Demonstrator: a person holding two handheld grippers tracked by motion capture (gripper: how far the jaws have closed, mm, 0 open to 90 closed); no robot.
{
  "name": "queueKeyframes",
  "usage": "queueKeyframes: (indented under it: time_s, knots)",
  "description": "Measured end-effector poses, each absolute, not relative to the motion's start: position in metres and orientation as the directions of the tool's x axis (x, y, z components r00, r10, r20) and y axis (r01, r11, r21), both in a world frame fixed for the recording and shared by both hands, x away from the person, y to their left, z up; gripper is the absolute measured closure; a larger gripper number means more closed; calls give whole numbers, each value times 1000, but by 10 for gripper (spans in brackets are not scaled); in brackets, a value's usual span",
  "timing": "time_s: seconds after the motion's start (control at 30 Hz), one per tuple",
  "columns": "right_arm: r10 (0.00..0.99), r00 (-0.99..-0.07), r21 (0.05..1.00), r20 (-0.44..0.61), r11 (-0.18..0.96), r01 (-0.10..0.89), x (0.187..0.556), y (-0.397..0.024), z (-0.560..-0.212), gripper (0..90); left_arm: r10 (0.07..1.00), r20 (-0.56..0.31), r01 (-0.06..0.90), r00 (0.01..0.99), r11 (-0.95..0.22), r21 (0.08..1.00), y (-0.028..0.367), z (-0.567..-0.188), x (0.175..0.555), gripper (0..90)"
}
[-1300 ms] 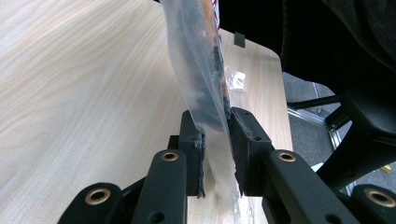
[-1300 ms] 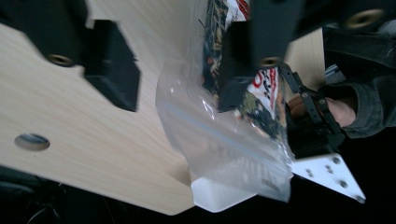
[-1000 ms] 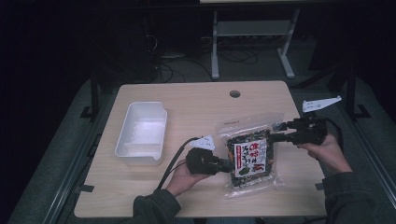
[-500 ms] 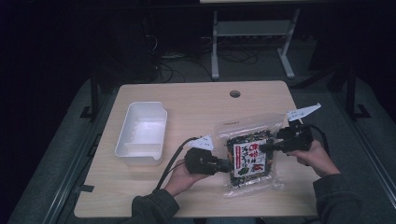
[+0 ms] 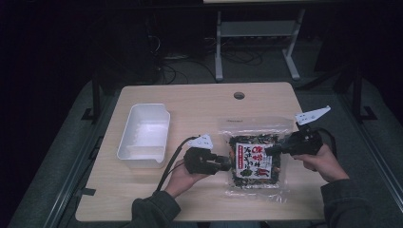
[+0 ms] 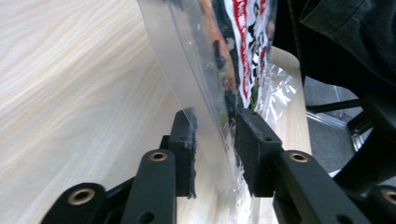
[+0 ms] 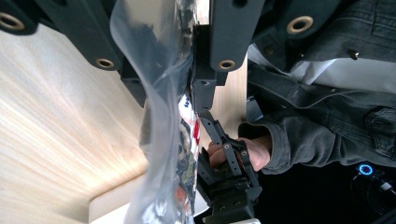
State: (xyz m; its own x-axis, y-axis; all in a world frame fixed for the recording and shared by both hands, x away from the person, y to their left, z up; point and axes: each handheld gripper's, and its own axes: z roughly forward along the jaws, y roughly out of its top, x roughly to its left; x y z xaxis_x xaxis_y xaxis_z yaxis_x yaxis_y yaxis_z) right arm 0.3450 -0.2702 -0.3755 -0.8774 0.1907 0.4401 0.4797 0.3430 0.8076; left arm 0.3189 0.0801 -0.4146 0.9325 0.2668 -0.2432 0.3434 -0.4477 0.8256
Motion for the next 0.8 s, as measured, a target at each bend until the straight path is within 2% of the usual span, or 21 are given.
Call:
queueKeyframes:
  time_s: [0.03, 0.17, 0.43, 0.8]
  knots:
    - [200, -880, 815, 430, 332, 474, 344, -271, -374, 740, 284, -235, 345, 929, -444, 827, 82, -414, 319, 611]
    - [237, -880, 826, 412, 311, 470, 342, -275, -371, 742, 297, -234, 351, 926, -443, 825, 86, -412, 320, 575]
    - [353, -857, 844, 376, 251, 474, 337, -283, -361, 744, 309, -191, 327, 932, -483, 812, 91, -409, 316, 514]
    - [447, -824, 855, 349, 209, 475, 338, -276, -349, 744, 338, -142, 308, 930, -509, 804, 109, -403, 308, 455]
